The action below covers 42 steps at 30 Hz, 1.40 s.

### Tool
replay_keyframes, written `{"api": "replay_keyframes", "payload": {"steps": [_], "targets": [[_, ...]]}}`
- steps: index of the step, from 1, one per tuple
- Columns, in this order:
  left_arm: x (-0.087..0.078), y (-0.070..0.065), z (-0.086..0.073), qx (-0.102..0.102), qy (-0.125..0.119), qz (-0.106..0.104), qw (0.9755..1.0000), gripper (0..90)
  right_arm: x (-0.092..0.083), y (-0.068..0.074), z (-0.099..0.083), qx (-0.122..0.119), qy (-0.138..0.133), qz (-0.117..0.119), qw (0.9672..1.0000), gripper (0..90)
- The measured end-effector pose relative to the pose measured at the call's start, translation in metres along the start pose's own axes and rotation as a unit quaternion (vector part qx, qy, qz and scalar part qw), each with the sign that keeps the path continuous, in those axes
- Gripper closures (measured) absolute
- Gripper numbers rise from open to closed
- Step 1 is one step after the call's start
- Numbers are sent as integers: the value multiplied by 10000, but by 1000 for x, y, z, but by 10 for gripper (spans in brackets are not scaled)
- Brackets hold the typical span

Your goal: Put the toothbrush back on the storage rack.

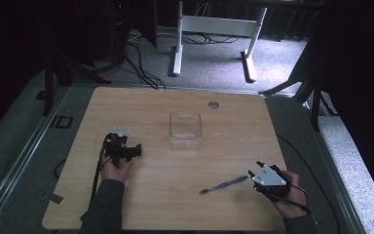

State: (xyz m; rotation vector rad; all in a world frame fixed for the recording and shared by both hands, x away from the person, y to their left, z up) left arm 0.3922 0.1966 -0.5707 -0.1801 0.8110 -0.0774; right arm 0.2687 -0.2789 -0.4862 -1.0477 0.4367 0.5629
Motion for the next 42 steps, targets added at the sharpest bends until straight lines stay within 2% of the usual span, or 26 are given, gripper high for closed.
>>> {"api": "replay_keyframes", "payload": {"steps": [2, 4, 7, 16, 23, 27, 31, 34, 38, 42], "targets": [[-2, -1, -2, -14, 8, 29, 10000, 99, 1, 1, 2, -90, -11, 41, 10000, 563], [-5, 1, -5, 61, 10, -68, 10000, 98, 1, 1, 5, -188, -14, 116, 9998, 563], [-4, 2, -4, 97, 23, -102, 9999, 94, 2, -1, 14, -287, -68, 237, 9993, 564], [-4, 2, -4, 115, 32, -108, 9999, 90, 13, -10, 39, -585, -229, 875, 9942, 593], [-5, 2, -4, 124, 38, -110, 9999, 91, 18, -14, 46, -574, -374, 1222, 9901, 656], [-5, 2, -4, 125, 38, -111, 9999, 91, 22, -16, 47, -630, -402, 1467, 9864, 676], [-5, 2, -5, 125, 39, -110, 9999, 91, 26, -17, 51, -756, -393, 1598, 9835, 676], [-5, 2, -5, 124, 38, -112, 9999, 91, 30, -14, 55, -922, -419, 1745, 9794, 676], [-5, 2, -5, 123, 38, -112, 9999, 92, 36, -11, 61, -1182, -393, 1971, 9724, 673], [-5, 2, -5, 123, 38, -113, 9999, 91, 43, -11, 63, -1262, -402, 2116, 9684, 672]]}}
Point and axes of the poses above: each handheld gripper's, and its own axes: x roughly forward along the jaws, z roughly out of its top, y roughly to its left, the point moved 1 cm from there along x, roughly forward along the jaws, and after that the axes turned 15 degrees about -x, right-handed, at the moved point
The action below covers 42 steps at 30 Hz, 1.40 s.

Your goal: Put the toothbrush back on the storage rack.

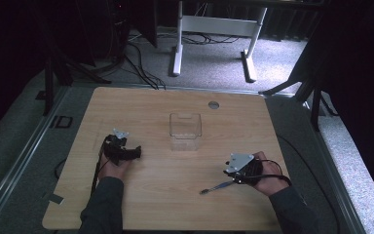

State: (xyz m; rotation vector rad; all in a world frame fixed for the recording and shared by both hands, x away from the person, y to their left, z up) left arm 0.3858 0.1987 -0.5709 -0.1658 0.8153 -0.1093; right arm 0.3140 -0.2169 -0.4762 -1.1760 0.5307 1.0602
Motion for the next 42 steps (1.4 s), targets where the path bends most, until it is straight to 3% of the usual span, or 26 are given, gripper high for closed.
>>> {"api": "replay_keyframes", "payload": {"steps": [7, 14, 29, 35, 42], "targets": [[0, 0, 0, 1, 1, 0, 10000, 91, 10, -1, 2, -145, 18, 405, 9991, 664], [0, 0, 0, 0, 0, -1, 10000, 92, 18, -2, 4, -446, 152, 689, 9965, 672], [0, 0, 0, -1, 1, 0, 10000, 92, 30, 6, 15, -1123, 612, 1350, 9826, 682], [0, 0, 0, -1, 1, 0, 10000, 92, 32, 8, 15, -1254, 737, 1586, 9766, 680], [0, 0, 0, 1, 1, 0, 10000, 92, 35, 9, 13, -1335, 879, 1711, 9722, 680]]}}
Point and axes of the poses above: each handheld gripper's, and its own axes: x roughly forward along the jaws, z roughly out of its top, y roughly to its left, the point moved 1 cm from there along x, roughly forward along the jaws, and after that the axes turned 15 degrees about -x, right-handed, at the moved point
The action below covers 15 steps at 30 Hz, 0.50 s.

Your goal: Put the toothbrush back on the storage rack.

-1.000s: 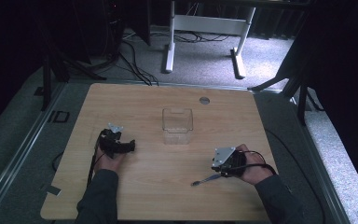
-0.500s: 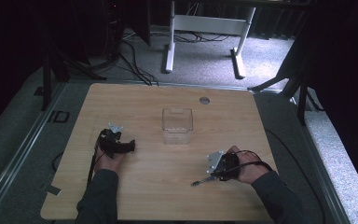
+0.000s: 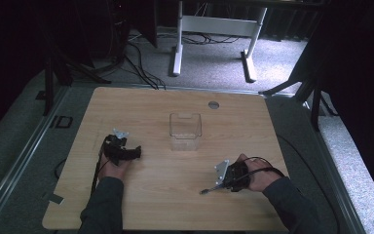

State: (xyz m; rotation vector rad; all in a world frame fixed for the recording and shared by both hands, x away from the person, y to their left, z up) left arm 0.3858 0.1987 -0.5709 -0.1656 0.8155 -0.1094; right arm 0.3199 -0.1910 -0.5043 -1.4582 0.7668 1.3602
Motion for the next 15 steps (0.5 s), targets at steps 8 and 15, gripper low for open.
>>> {"api": "replay_keyframes", "payload": {"steps": [8, 15], "targets": [[0, 0, 0, 0, 0, 0, 10000, 92, 3, -1, -1, -86, 144, 106, 9998, 675], [0, 0, 0, -1, 0, 0, 10000, 92, 7, -2, 0, -199, 299, 227, 9991, 663]]}}
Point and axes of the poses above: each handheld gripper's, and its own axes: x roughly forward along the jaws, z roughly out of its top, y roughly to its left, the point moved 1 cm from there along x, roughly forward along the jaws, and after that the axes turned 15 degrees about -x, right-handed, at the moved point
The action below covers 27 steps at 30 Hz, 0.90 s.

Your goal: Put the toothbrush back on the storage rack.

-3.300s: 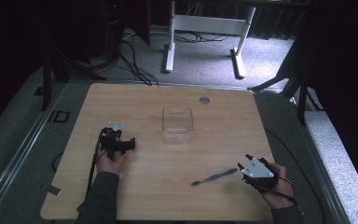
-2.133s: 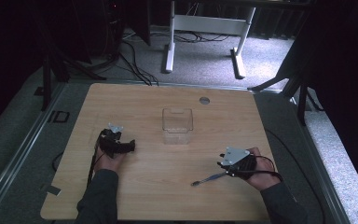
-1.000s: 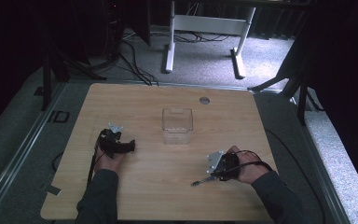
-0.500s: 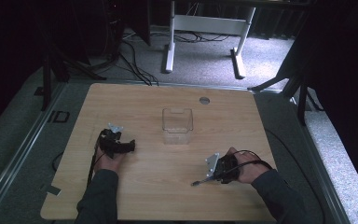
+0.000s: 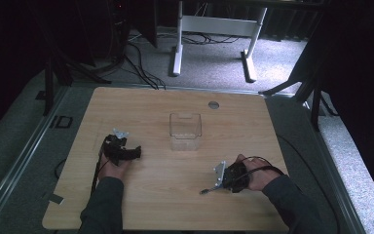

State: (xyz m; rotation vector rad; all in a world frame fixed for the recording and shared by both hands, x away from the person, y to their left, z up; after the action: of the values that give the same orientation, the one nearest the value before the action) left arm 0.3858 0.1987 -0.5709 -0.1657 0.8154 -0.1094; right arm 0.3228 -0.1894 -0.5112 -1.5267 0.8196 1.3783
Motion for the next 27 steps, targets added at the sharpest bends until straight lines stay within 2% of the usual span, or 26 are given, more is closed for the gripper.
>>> {"api": "replay_keyframes", "payload": {"steps": [13, 27], "targets": [[0, 0, 0, 0, 0, 0, 10000, 91, 4, -3, 1, -60, 97, 141, 9998, 657], [0, 0, 0, -2, -2, -1, 10000, 92, 13, -7, 6, -86, 160, 403, 9990, 678]]}}
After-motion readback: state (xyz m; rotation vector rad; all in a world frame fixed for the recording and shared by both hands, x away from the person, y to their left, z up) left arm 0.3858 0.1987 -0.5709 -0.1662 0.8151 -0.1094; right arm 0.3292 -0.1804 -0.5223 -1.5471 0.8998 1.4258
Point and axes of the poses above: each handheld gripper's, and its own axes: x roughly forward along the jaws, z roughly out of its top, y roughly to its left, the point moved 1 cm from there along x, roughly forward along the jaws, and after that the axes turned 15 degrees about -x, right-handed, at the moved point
